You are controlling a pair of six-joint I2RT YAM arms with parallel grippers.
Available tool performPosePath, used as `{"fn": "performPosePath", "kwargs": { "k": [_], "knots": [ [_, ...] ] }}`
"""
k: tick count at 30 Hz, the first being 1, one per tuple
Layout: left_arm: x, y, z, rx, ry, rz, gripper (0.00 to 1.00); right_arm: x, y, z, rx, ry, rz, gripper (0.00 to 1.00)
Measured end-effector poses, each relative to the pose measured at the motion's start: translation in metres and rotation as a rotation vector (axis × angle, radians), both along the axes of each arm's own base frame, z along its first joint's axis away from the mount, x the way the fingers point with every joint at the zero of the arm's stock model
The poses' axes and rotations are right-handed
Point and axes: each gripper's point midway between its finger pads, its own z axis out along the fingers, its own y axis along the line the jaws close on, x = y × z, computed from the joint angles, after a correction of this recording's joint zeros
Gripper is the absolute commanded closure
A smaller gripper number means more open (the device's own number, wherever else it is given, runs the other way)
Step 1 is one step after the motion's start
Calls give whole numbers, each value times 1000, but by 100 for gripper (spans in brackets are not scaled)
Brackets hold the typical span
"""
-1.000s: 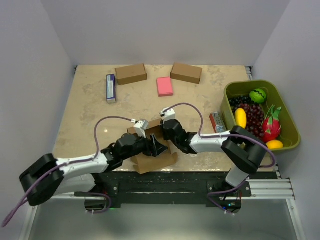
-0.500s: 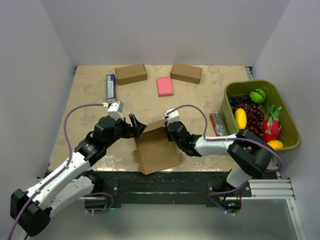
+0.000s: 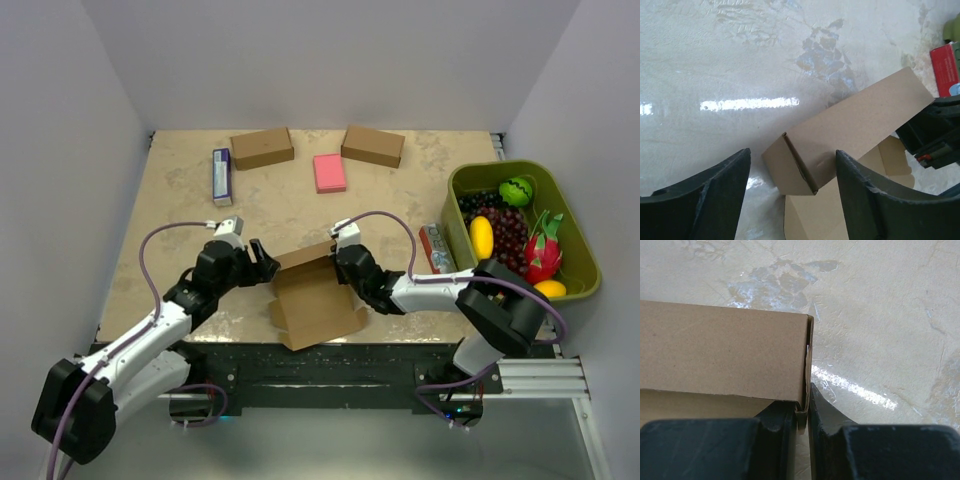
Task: Fold the paper box
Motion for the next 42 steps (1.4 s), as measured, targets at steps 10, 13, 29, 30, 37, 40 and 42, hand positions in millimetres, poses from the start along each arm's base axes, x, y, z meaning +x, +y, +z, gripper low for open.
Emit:
{"fn": "performPosePath", "kwargs": {
  "k": [10, 13, 29, 30, 37, 40, 42],
  "knots": [
    [2, -11, 0, -98, -38, -17, 59, 0, 0, 0, 1, -1, -4, 88],
    [1, -14, 0, -125, -44, -22, 64, 1, -5, -2, -8, 1, -29, 91],
    [3, -20, -1, -203, -72, -25, 70, 18, -10, -5, 26, 9, -213, 86],
    [3, -20, -1, -203, -74, -24, 69, 19, -9, -5, 27, 8, -218, 82],
    [-1, -24, -2, -216, -57, -50, 53, 15, -15, -18, 2, 44, -231, 31],
    [-2, -25, -3, -204, -42, -59, 48, 7, -20, -14, -3, 57, -212, 19],
    [1, -26, 2, -192, -39, -64, 43, 1, -24, -6, 10, 58, -199, 14]
  ]
}}
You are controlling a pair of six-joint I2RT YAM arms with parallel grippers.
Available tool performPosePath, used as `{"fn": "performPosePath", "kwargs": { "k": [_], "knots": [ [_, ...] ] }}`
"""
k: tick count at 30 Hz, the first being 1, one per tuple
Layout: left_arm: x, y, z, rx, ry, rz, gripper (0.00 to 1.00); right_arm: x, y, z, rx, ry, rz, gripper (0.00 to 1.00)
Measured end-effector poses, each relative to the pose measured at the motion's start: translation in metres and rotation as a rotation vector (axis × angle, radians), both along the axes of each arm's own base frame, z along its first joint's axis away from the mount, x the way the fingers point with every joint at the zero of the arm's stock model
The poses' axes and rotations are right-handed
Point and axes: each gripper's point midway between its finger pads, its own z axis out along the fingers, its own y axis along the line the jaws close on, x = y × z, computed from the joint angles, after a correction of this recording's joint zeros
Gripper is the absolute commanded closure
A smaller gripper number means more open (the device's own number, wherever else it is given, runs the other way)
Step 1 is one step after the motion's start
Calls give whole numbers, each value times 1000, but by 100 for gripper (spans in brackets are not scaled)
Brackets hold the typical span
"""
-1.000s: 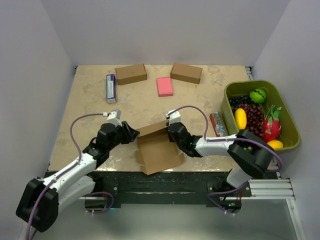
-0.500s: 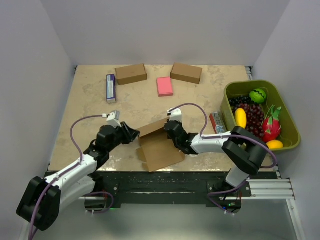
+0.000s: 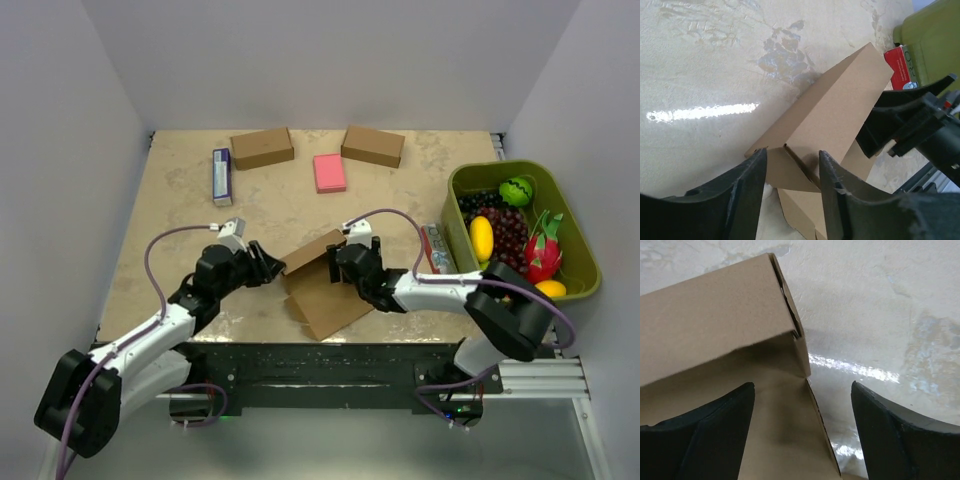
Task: Fold the paper box
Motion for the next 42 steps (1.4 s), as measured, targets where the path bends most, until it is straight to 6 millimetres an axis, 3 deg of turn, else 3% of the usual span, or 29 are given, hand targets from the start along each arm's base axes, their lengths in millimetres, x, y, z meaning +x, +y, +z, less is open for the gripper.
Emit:
{"fn": "performPosePath", "kwargs": {
  "k": [4, 8, 10, 14, 18, 21, 29, 34, 38, 42],
  "knots": [
    [8, -1, 16, 32, -26, -11, 28, -12, -7, 30, 57, -20, 28, 9],
    [17, -2, 37, 65, -62, -17, 25, -23, -13, 59, 108, -34, 56, 8],
    [21, -2, 48, 88, -81, -27, 25, -28, -16, 69, 127, -35, 67, 13],
    [36, -7, 69, 180, -116, -84, 26, -30, -23, 73, 140, 1, 68, 24],
    [52, -15, 76, 271, -137, -158, 26, -9, -29, 77, 224, 60, 36, 28],
    [55, -17, 66, 328, -132, -211, 23, 7, -30, 82, 295, 74, 19, 33],
    [48, -19, 41, 389, -97, -310, 23, 27, -2, 93, 389, 82, 70, 44],
    [45, -19, 31, 410, -78, -344, 24, 41, 4, 76, 391, 113, 68, 53],
    [44, -20, 27, 416, -68, -357, 25, 44, 6, 59, 381, 146, 63, 67],
    [43, -20, 24, 415, -58, -365, 26, 47, 9, 62, 394, 134, 67, 74]
  ]
}}
